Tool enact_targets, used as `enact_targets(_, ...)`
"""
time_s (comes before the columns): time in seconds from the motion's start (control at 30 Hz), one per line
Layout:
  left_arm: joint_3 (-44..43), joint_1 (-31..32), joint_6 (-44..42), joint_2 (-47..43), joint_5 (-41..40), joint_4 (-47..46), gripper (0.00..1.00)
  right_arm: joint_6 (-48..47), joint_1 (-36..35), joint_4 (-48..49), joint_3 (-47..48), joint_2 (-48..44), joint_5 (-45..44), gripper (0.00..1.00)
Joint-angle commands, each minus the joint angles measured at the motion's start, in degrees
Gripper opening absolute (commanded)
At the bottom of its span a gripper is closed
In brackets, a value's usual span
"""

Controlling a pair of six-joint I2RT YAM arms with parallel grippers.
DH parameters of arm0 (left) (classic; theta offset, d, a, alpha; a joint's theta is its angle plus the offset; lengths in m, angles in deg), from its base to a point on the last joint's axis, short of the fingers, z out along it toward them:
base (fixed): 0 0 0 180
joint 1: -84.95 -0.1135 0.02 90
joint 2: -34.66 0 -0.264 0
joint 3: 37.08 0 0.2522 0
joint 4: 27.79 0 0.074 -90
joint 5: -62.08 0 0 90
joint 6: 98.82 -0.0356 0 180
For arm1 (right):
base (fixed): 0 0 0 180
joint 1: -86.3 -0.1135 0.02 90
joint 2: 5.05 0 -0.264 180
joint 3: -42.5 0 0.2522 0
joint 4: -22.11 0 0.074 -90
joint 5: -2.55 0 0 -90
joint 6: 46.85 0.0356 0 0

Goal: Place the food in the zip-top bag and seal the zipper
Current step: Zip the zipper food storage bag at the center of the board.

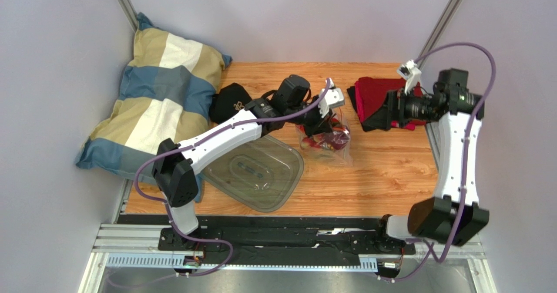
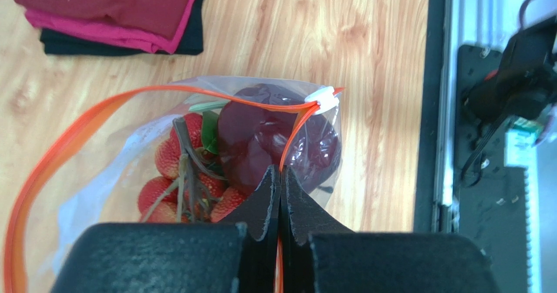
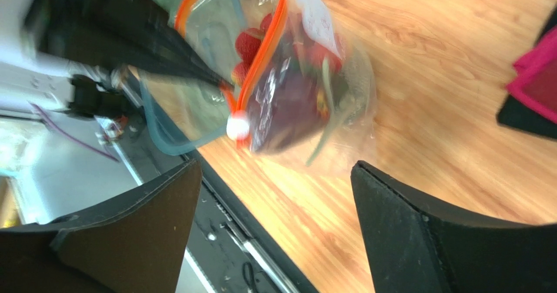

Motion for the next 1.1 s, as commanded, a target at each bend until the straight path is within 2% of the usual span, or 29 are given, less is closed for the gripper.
enact_targets(0.0,-3.6,-1.8,9.8,1.3,6.4,-4.1,0.00,-15.2,1.9,-3.6,-10.8,-11.3,5.6,0.87)
enact_targets(0.1,-3.8,-2.1,9.9,0.8,8.0,-4.7,0.00,-17.5,1.8,6.2,-20.9,-20.0,6.3,0.84)
enact_targets(0.2,-3.9,-2.1,11.3,0.8,9.2,-4.6,0.00,-14.0,1.4,20.5,-29.5,-27.6,6.8,0.82)
enact_targets(0.27,-3.9,-2.1,11.9,0.8,9.5,-4.8,0.00,-10.3,0.8,30.3,-33.3,-30.2,6.3,0.80)
enact_targets(0.47,-3.8,-2.1,13.8,0.9,11.4,-5.3,0.00,-8.2,-1.8,45.1,-42.5,-34.3,4.2,0.72)
enact_targets(0.67,-4.1,-2.0,14.8,0.9,13.5,-5.9,0.00,-6.2,-2.9,50.8,-44.3,-33.0,3.8,0.61)
enact_targets(0.87,-4.3,-2.1,14.5,1.0,14.2,-5.8,0.00,-4.9,-4.7,51.8,-43.3,-30.5,5.0,0.59)
enact_targets(1.07,-4.3,-2.2,15.1,1.0,15.2,-6.3,0.00,-6.3,-9.2,52.5,-43.4,-29.3,2.6,0.58)
